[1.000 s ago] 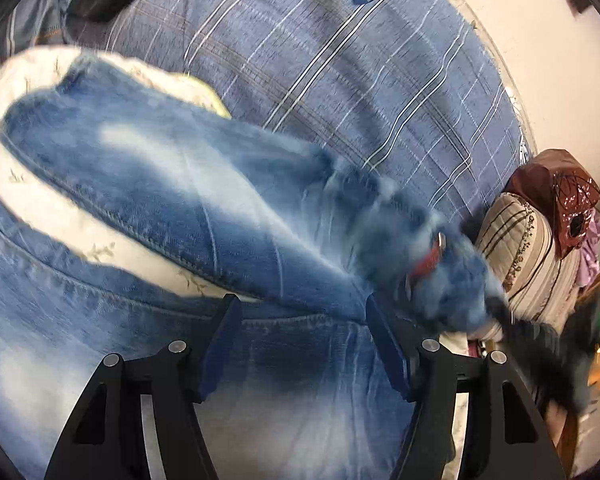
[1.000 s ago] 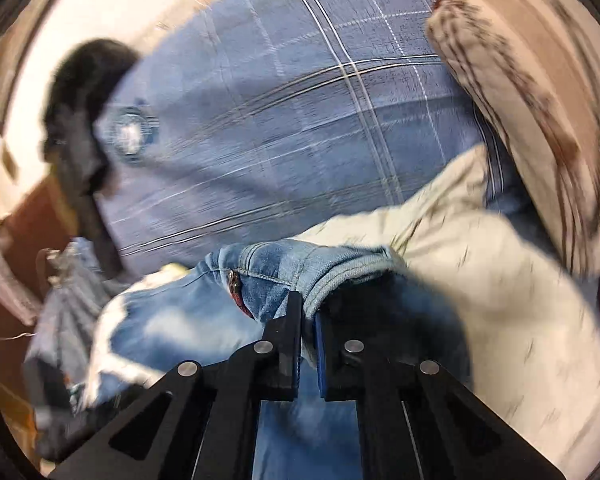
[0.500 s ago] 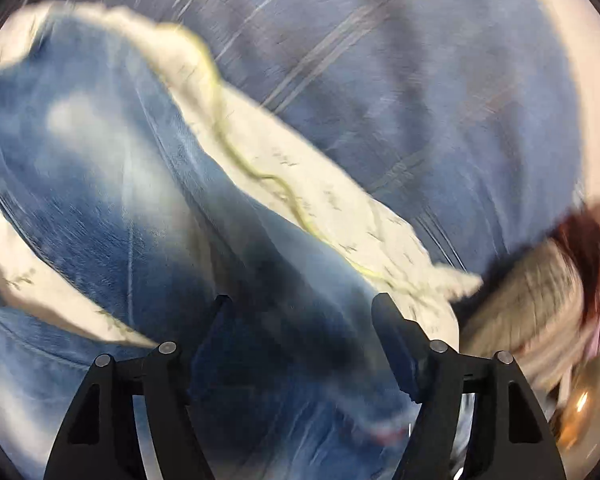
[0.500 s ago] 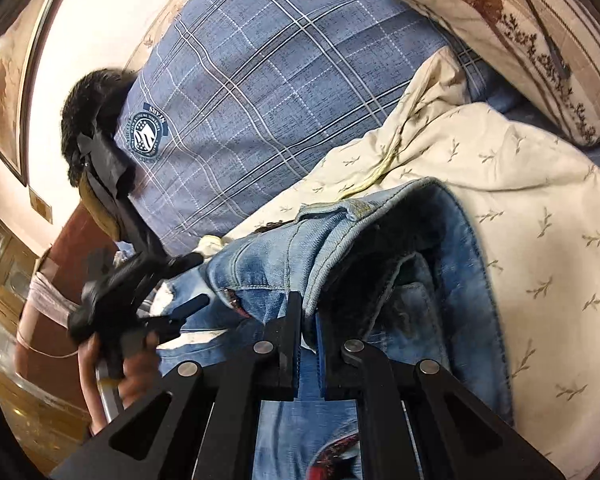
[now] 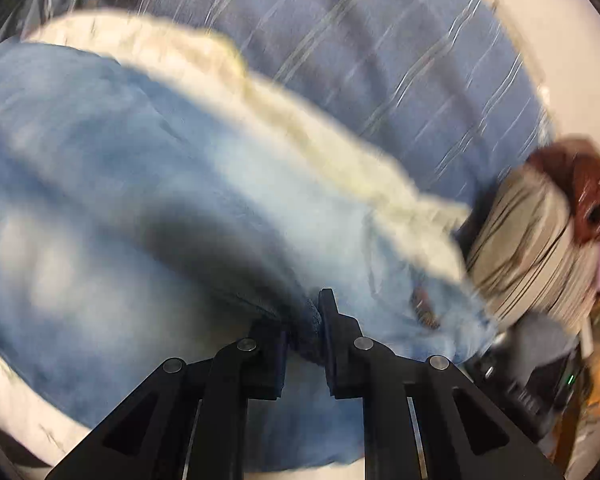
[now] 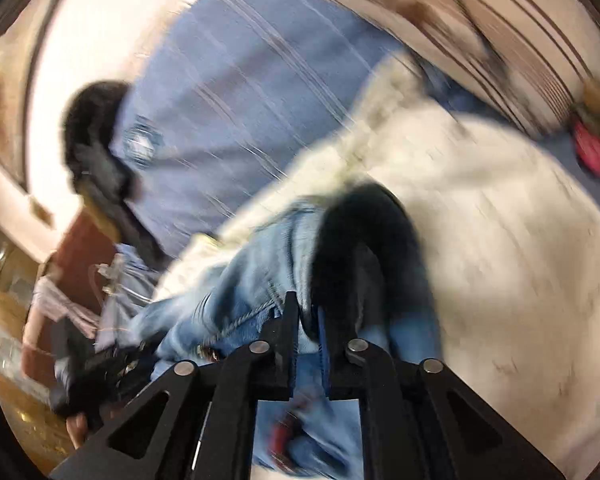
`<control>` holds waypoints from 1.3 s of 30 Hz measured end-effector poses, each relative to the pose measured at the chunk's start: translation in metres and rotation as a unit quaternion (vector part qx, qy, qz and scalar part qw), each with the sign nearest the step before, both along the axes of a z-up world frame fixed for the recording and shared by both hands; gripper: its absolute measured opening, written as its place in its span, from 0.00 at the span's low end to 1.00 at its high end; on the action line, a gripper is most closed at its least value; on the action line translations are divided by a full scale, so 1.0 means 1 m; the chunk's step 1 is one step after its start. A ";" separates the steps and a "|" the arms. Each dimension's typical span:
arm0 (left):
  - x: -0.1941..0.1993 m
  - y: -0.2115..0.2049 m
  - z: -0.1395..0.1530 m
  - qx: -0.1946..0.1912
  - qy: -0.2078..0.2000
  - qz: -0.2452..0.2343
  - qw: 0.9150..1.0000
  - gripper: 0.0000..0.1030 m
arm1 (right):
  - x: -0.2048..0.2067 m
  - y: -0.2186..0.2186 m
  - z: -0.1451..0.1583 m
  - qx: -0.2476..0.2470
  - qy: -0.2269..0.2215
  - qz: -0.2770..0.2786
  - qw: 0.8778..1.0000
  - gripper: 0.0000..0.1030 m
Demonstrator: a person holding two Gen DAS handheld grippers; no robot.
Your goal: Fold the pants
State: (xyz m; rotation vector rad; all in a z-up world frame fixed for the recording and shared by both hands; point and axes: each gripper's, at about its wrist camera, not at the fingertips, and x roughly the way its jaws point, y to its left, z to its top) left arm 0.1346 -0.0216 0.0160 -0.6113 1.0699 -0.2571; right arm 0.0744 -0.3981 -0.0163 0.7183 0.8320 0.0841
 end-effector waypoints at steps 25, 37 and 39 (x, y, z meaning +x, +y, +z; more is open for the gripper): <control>-0.042 0.013 0.043 -0.031 -0.075 0.001 0.997 0.09 | -0.013 -0.011 0.055 -0.029 -0.071 0.005 0.997 0.09; -0.052 -0.006 -0.027 0.023 -0.013 -0.046 0.999 0.15 | -0.044 0.016 0.023 -0.139 0.023 -0.024 0.990 0.11; -0.049 -0.013 -0.044 0.033 0.009 -0.068 0.997 0.17 | -0.023 0.026 -0.007 -0.183 0.110 -0.013 0.977 0.16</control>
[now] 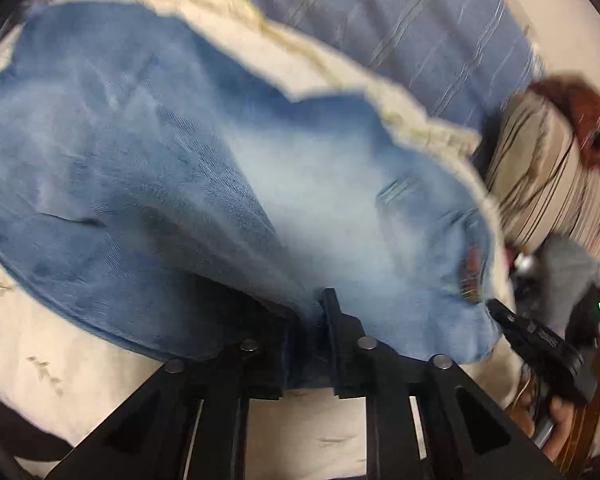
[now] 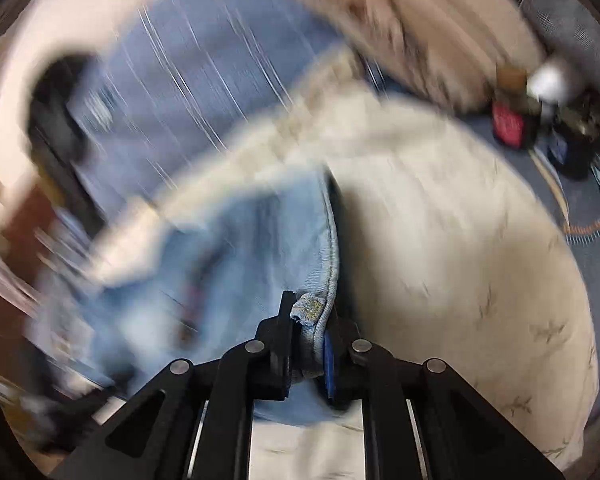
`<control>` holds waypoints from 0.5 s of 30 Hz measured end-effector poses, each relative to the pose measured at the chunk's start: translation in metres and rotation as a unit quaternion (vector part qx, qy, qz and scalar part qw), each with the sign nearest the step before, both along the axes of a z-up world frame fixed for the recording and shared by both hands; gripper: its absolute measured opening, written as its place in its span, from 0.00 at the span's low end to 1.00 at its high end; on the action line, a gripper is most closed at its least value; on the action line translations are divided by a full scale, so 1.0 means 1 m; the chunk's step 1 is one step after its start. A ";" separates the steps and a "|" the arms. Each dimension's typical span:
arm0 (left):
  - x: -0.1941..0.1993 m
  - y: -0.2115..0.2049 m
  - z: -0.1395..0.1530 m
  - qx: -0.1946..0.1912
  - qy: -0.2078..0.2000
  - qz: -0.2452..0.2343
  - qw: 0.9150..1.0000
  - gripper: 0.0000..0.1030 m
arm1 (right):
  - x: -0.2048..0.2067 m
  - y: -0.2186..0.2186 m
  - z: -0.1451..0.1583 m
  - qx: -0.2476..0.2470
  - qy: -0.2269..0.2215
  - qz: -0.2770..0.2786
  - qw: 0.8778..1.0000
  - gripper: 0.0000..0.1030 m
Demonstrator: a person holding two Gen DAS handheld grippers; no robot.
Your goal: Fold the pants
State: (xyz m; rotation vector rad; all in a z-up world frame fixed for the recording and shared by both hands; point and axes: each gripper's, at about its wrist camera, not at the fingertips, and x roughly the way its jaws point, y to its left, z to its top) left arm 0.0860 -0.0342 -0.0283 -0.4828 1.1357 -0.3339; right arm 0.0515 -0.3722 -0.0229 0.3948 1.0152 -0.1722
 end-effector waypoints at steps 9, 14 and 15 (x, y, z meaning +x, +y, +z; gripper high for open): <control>-0.035 0.072 0.046 -0.042 -0.066 0.058 0.995 0.50 | -0.036 0.035 0.077 -0.062 -0.213 -0.013 0.975 0.71; -0.035 0.158 0.047 -0.041 -0.050 0.154 0.986 0.52 | -0.028 0.123 0.084 -0.008 -0.248 0.127 0.960 0.72; -0.033 0.169 0.047 -0.039 -0.044 0.170 0.984 0.52 | -0.023 0.139 0.079 0.006 -0.244 0.153 0.958 0.71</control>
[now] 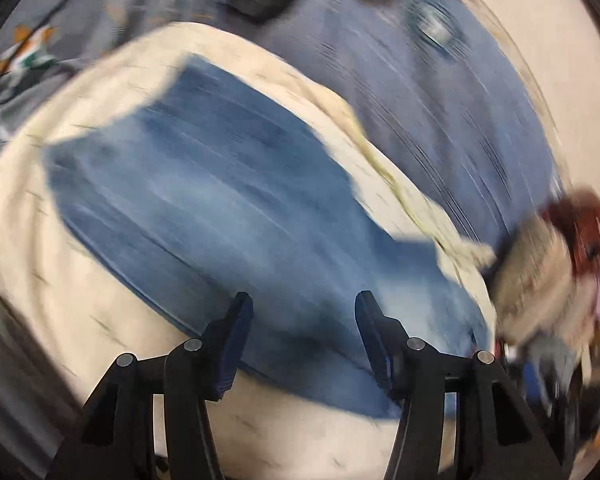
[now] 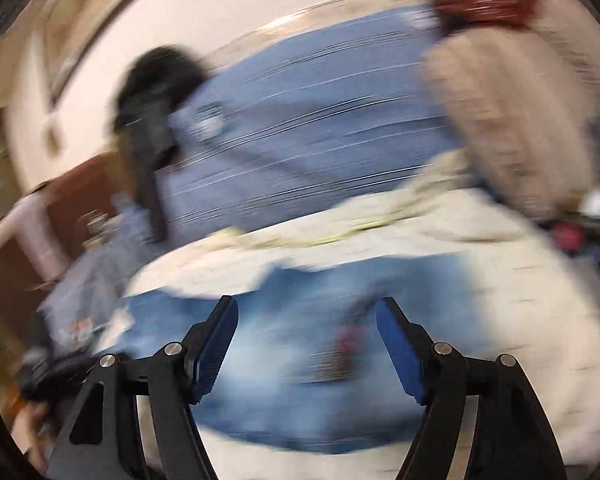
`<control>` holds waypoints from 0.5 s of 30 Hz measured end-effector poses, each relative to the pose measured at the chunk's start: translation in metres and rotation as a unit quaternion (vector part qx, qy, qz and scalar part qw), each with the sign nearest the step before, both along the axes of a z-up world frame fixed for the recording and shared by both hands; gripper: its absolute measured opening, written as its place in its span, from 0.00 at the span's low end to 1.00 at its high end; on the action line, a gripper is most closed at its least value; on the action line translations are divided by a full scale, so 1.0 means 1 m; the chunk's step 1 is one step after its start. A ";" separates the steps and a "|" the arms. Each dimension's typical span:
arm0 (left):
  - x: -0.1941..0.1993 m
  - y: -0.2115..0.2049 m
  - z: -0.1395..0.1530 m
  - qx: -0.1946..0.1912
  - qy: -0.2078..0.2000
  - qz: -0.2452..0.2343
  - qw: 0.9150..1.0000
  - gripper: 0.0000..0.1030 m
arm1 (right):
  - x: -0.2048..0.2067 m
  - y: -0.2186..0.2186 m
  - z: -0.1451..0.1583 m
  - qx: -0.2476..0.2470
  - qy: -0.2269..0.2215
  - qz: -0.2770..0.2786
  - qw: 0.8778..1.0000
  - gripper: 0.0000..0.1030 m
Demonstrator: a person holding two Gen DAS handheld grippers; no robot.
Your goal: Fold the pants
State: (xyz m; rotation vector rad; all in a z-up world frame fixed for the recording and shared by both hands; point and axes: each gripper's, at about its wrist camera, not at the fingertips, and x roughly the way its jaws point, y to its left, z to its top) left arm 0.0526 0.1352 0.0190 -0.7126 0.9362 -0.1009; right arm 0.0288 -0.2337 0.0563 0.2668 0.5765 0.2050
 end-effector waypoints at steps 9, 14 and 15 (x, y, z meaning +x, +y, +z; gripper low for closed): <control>0.030 0.073 -0.027 -0.038 0.047 0.072 0.996 0.50 | 0.050 0.199 -0.070 -0.162 0.097 0.258 0.947 0.64; 0.030 0.081 -0.036 -0.063 0.052 0.078 0.994 0.49 | 0.064 0.238 -0.101 -0.195 0.119 0.299 0.926 0.54; 0.031 0.085 -0.039 -0.061 0.055 0.075 0.994 0.49 | 0.071 0.242 -0.108 -0.204 0.125 0.299 0.924 0.54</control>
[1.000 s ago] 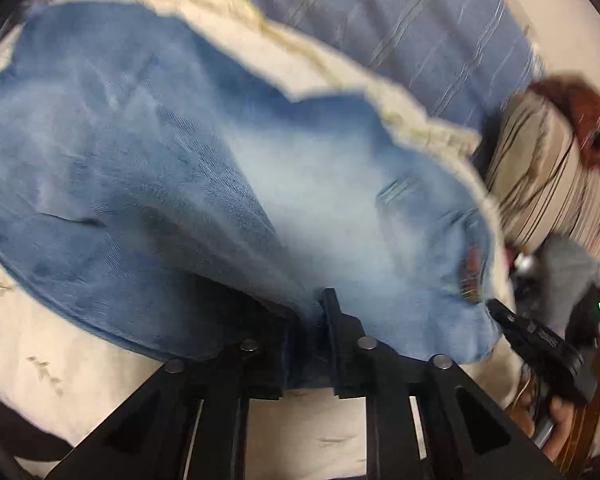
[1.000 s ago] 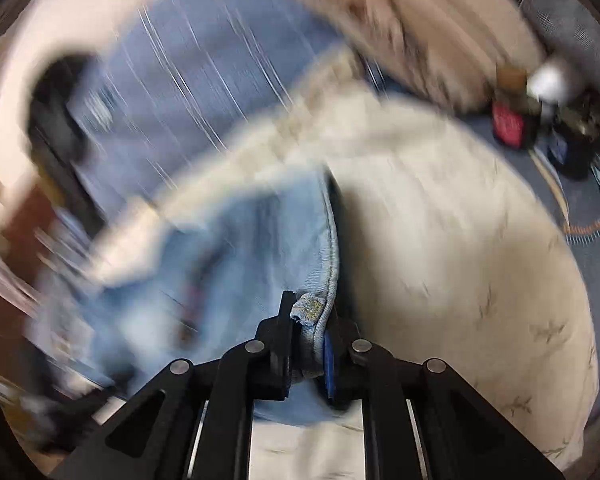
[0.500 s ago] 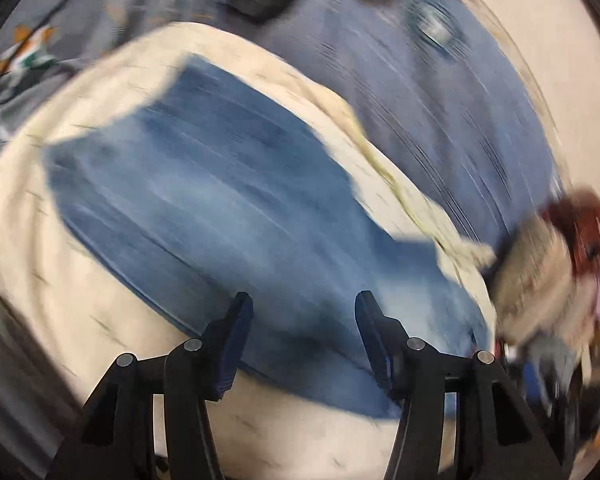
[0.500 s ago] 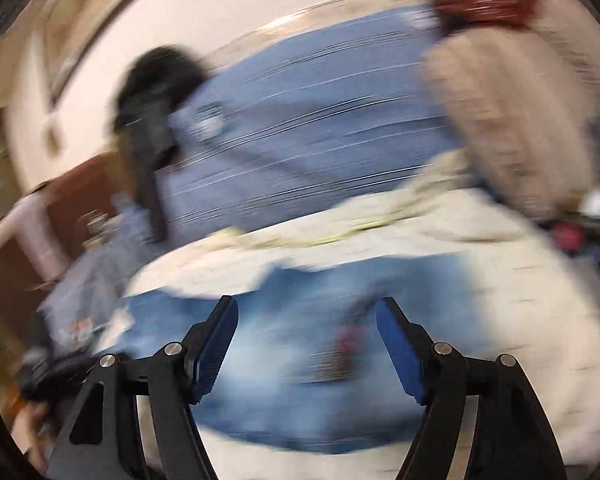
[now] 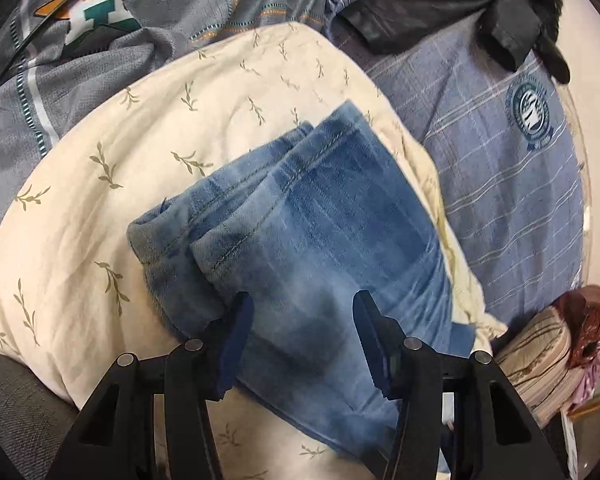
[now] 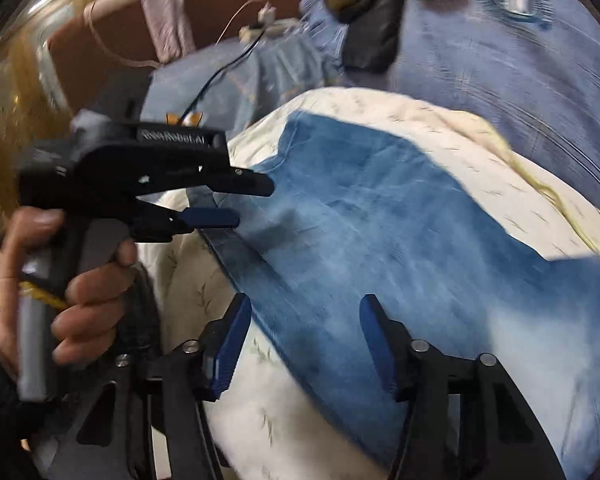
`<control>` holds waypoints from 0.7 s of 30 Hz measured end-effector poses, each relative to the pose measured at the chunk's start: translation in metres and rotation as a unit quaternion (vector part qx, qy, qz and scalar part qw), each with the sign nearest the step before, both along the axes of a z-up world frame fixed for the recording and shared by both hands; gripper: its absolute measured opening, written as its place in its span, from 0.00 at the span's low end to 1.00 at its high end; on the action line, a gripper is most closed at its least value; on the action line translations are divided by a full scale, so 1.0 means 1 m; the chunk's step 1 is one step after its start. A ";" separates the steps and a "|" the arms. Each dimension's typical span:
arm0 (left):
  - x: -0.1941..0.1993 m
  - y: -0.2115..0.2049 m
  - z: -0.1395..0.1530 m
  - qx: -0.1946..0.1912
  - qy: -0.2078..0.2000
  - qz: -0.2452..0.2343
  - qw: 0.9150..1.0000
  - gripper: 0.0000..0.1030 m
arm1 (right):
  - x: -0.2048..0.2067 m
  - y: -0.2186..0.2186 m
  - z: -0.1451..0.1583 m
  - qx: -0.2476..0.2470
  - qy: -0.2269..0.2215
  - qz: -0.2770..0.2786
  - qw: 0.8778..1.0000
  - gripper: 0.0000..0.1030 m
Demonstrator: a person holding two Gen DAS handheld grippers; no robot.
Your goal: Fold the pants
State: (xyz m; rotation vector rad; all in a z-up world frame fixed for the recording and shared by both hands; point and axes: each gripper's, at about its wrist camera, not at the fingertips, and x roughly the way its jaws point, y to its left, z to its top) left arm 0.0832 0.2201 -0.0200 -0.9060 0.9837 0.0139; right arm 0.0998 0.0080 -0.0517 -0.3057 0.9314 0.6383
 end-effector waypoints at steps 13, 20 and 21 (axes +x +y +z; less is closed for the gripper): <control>-0.001 0.032 -0.017 -0.064 0.003 0.053 0.997 0.50 | 0.021 0.009 -0.025 -0.020 0.017 -0.027 0.999 0.07; -0.011 0.046 -0.018 -0.053 0.007 0.103 0.993 0.50 | 0.028 -0.004 -0.017 0.066 0.068 -0.053 0.994 0.04; -0.009 0.044 -0.017 -0.037 0.013 0.101 0.994 0.49 | 0.027 -0.004 -0.019 0.067 0.071 -0.052 0.994 0.04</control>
